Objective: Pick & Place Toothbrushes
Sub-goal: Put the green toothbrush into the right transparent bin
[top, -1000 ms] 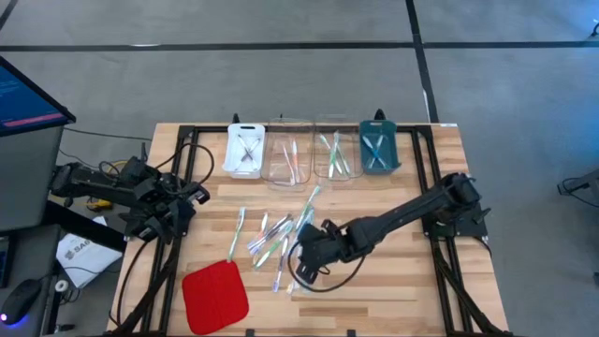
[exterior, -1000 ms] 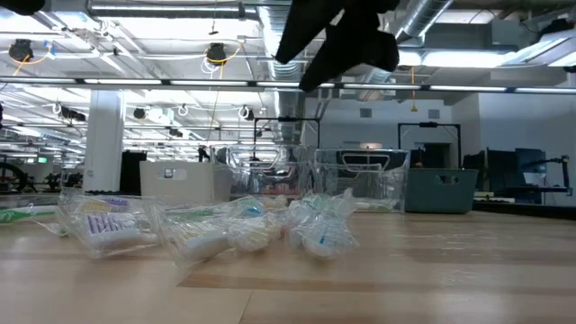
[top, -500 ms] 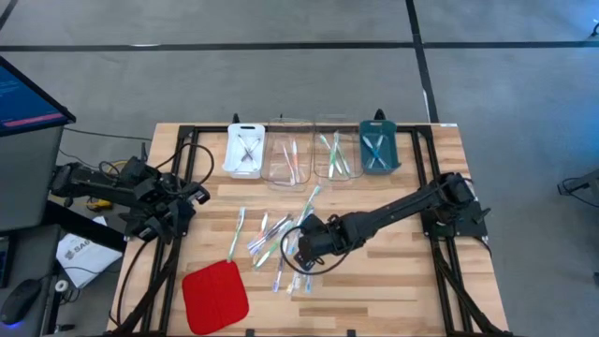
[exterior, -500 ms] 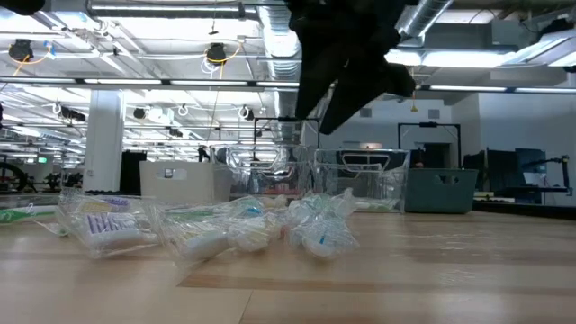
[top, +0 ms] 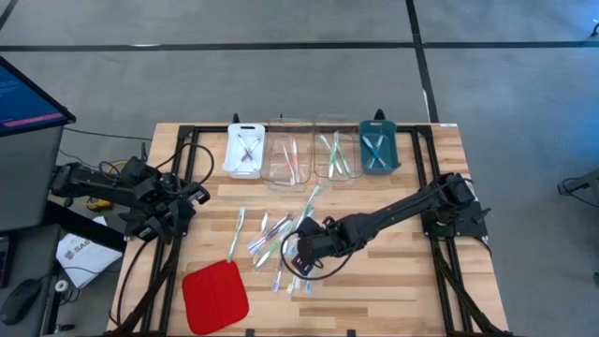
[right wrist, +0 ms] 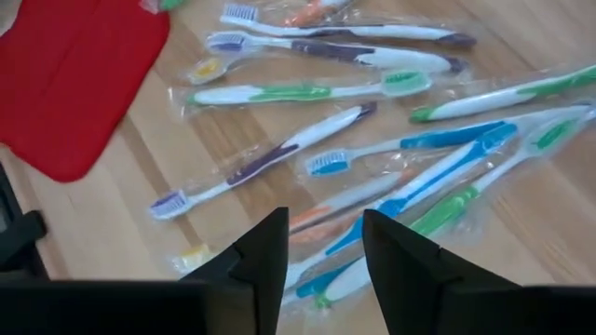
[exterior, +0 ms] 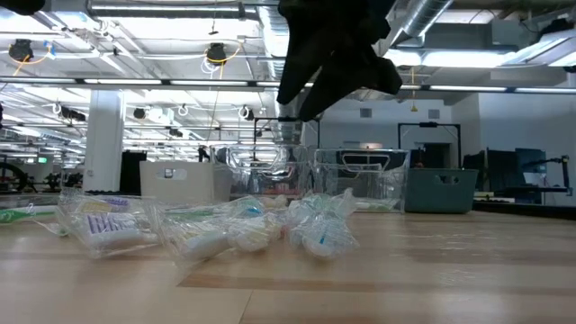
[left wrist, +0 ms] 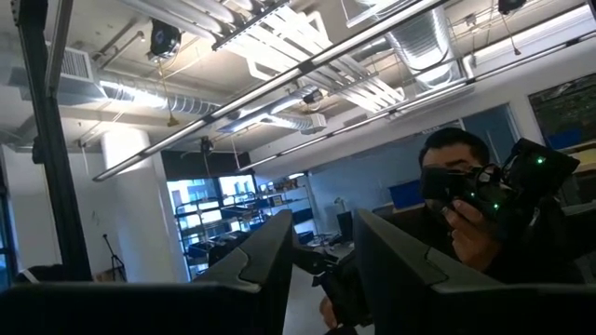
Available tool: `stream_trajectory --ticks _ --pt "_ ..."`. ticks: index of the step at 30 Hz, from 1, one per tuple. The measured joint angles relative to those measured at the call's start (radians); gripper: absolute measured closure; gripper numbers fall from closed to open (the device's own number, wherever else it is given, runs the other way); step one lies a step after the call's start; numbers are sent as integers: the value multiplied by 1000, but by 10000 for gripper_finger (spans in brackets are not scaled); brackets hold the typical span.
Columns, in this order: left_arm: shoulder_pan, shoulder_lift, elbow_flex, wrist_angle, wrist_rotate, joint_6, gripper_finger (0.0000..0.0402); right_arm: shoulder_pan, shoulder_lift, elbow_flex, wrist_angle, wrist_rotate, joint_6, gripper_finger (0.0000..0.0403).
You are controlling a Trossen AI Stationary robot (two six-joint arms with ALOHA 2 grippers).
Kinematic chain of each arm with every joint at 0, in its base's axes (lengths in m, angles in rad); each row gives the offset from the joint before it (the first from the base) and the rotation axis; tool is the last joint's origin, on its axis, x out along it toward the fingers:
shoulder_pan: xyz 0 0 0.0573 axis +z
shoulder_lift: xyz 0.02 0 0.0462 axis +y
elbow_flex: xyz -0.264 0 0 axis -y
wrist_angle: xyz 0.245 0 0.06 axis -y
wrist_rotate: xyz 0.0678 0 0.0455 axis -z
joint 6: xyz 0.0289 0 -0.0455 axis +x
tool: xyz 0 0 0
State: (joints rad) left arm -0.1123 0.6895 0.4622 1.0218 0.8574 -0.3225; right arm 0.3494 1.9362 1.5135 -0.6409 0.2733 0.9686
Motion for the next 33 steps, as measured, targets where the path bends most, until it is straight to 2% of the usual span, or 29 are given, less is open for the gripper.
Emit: stream_trajectory --ticks 6,11,20,27,30,33 --pt "0 0 0 0 0 0 293 -1 0 0 0 62 -26 282" --pt "0 0 0 0 0 0 293 0 0 0 14 68 -43 283" --pt "0 0 0 -52 -32 0 293 18 0 0 201 69 -258 283" --pt "0 39 0 -89 -92 -22 293 29 0 0 226 69 -386 283" --pt "0 69 0 -91 -102 -33 293 29 0 0 186 69 -326 283" --pt "0 98 0 -91 -111 -48 293 20 0 0 45 63 -115 283"
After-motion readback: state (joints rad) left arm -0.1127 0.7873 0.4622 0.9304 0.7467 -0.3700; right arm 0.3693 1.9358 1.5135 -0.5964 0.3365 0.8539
